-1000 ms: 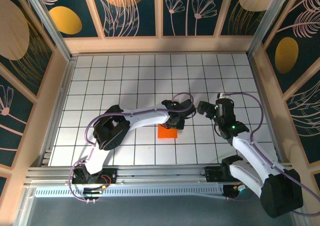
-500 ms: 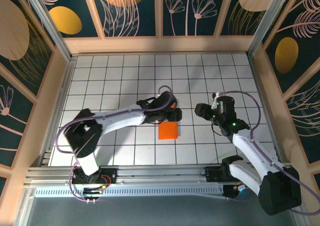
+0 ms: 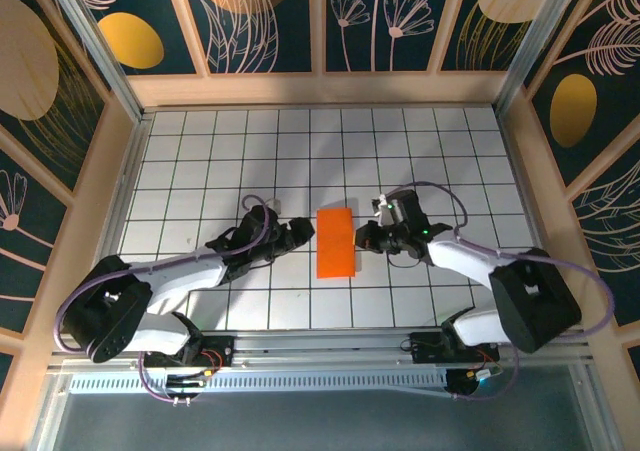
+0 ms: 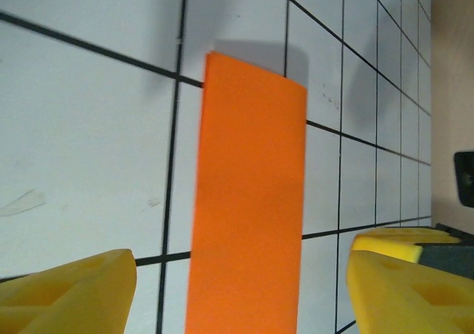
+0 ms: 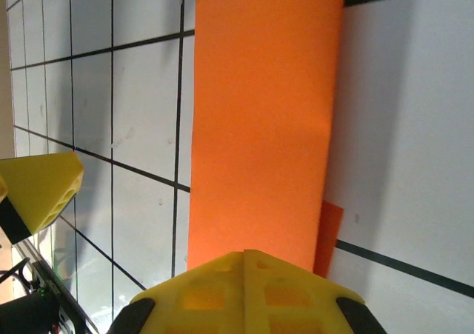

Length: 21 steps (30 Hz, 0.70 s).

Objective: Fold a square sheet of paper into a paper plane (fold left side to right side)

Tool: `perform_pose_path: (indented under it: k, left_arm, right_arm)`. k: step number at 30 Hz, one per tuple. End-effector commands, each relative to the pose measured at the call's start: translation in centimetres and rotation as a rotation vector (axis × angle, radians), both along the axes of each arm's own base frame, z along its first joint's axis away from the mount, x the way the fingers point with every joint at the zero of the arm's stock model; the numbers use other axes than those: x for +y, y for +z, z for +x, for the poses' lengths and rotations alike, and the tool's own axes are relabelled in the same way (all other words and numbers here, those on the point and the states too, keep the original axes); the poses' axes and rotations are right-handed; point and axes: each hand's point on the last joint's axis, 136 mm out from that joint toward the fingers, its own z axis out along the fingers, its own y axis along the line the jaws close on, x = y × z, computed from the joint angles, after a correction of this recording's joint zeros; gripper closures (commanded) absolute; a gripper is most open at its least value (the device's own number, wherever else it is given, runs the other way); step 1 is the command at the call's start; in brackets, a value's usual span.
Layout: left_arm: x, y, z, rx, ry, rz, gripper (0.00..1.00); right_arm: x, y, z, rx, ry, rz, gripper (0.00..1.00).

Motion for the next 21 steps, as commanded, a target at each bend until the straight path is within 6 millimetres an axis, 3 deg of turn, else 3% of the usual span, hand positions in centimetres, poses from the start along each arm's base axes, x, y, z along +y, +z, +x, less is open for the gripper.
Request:
perform_pose_path:
  k: [1,12,21]
  left_arm:
    - [-0.3,2.6,1.0,-0.064,0.039,-0.100,0.25]
    - [0.0,2.4,0.8,-0.067,0.022,-0.064,0.24]
    - [-0.8,1.0,0.6,-0.019,-0.012,-0.058,0.25]
  right_arm:
    - [1.3,0.4,1.4,-0.024,-0.019,0.042,1.00]
    - [0.4,-2.8,1.1,0.015,-0.032,-0.027,1.00]
    - [-0.5,-4.9,0.1,0.041,-0.016,-0.060,1.00]
